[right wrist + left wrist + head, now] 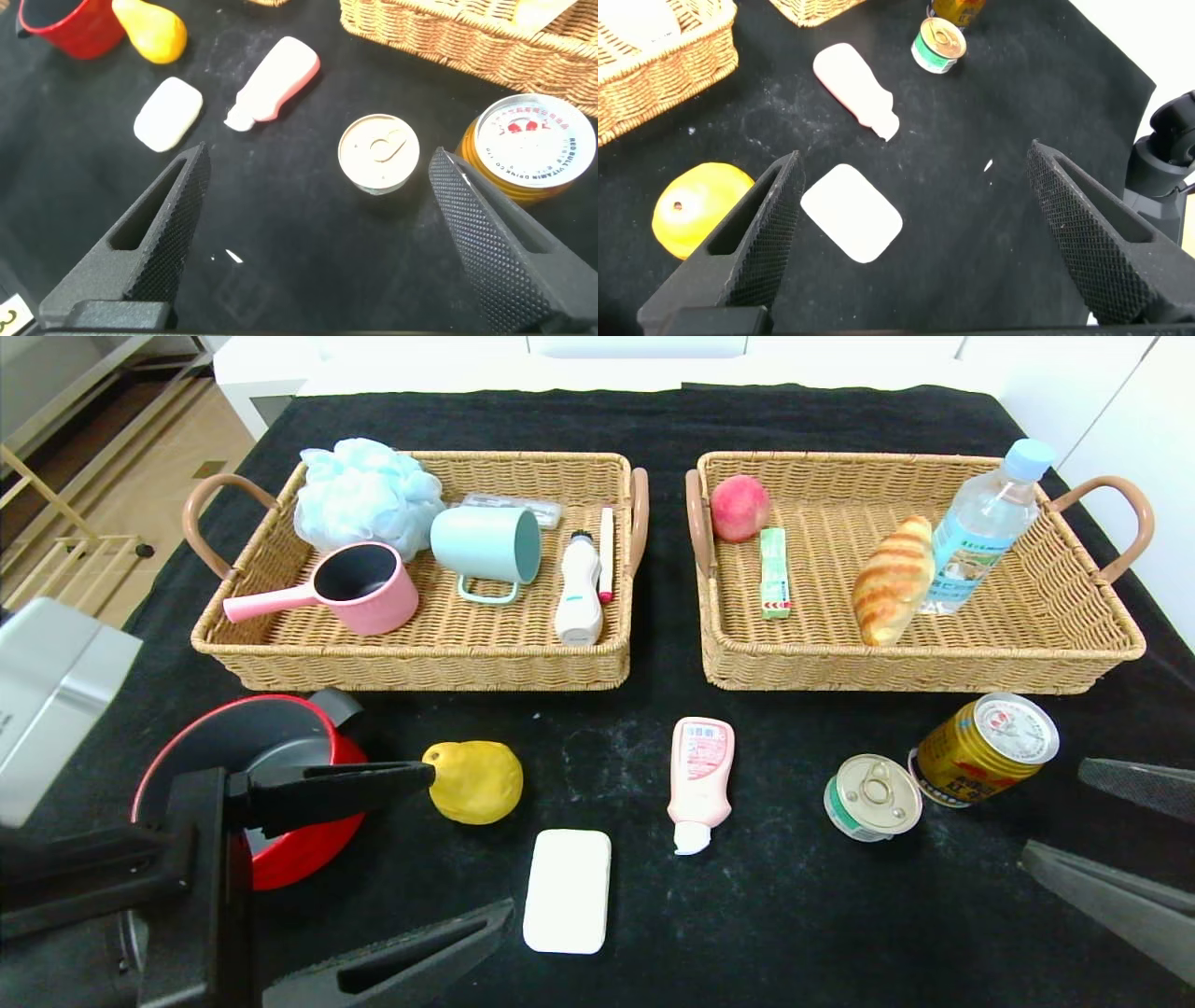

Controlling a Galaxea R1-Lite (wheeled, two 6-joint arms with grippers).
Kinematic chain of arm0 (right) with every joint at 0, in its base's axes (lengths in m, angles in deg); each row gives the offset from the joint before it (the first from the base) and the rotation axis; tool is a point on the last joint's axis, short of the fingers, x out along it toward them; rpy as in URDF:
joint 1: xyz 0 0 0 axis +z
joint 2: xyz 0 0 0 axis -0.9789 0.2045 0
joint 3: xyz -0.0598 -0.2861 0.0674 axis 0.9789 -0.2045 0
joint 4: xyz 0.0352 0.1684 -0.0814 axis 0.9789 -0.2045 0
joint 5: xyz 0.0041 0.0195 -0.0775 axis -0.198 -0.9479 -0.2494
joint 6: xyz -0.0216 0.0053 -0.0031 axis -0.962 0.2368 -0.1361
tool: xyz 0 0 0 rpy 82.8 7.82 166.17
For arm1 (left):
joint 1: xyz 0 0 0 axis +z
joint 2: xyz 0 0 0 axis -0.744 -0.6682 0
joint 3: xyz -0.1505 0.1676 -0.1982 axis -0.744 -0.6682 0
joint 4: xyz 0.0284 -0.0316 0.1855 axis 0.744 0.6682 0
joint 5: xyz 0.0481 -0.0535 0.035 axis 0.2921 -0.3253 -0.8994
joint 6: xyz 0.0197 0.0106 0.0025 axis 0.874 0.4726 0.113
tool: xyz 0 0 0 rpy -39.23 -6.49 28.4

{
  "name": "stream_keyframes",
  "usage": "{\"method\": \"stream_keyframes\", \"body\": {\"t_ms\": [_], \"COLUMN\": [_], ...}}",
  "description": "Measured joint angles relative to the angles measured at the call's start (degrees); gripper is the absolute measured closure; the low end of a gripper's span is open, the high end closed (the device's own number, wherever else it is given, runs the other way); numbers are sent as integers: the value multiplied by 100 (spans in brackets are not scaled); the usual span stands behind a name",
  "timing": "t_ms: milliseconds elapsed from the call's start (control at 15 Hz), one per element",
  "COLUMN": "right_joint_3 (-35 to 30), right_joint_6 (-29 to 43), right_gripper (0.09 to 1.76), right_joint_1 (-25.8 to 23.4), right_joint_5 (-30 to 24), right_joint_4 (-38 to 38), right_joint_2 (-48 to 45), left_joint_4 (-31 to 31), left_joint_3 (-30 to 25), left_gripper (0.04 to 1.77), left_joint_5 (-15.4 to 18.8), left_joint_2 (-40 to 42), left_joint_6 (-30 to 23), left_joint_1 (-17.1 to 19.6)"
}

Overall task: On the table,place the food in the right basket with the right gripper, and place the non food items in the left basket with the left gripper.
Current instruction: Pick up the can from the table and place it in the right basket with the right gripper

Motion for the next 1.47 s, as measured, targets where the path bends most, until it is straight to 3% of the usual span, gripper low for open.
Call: {"method": "stream_keyframes", "body": {"t_ms": [533,800,1267,1467], "right_joint_3": [207,1068,1974,2238], "right_joint_6": [-280,-74,77,224], "right_gripper": [14,14,14,14], "right_joint_1": [-182,-271,-367,-394], "right_joint_5": [145,841,1815,1870], "right_joint_4": [-102,-1630,-2076,-2436], "right_joint_2": [-80,57,877,1089], "left_joint_4": [22,77,74,50], "left_joint_3": [-108,-113,-128,-124], "left_gripper": [9,9,9,9], "left_joint_5": [0,2,-9,-15], "left_joint_2": [207,369,456,467], "left_joint_6": [28,39,37,34], "left_joint_1": [0,0,0,72]}}
